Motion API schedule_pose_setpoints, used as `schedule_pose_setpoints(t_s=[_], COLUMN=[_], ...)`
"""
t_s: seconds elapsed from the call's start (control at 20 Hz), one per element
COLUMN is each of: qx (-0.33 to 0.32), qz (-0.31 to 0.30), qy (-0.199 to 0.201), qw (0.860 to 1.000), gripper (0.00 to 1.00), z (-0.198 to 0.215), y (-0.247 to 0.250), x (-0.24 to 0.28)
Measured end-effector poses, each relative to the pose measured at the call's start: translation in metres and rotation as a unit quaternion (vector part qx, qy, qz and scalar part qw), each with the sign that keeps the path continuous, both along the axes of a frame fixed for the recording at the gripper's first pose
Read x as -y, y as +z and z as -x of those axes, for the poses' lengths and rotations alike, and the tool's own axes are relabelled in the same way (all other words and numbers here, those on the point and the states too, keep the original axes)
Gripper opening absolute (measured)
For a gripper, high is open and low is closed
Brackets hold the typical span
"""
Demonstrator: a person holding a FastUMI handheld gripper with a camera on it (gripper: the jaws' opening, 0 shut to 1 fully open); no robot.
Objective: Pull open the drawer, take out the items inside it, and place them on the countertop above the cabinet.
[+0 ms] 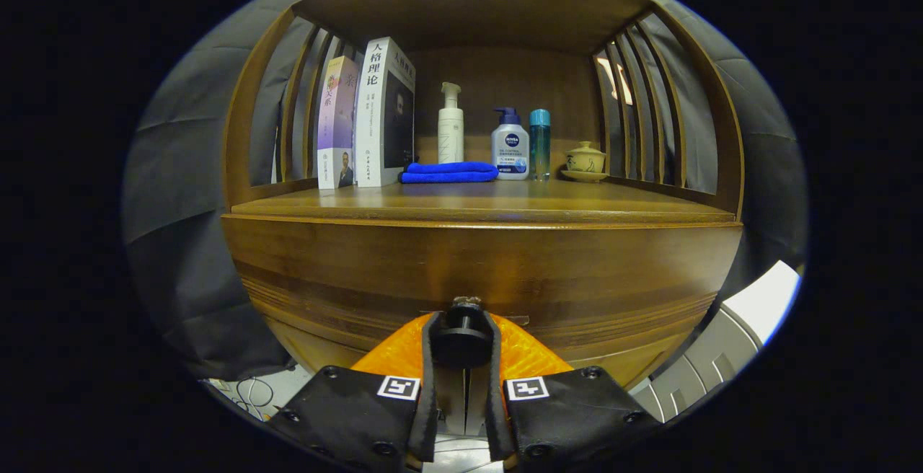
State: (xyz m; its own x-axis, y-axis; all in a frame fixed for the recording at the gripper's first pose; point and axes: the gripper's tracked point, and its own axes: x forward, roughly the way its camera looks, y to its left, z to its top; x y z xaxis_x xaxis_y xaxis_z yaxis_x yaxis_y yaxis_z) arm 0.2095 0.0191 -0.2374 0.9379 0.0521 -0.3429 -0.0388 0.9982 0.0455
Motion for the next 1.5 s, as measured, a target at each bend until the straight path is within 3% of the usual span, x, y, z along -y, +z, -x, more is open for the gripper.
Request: schedule_pose_setpoints(t_s=[0.85,1.5], qx=[-0.005,-0.011], qz=[0.005,0.017], qy=[0.005,0.042], qw=[1.000,0.999], gripper=[0.30,0.30], z=[0.114,0.166], y=[0.004,0.004], x=[0.002,-0.001])
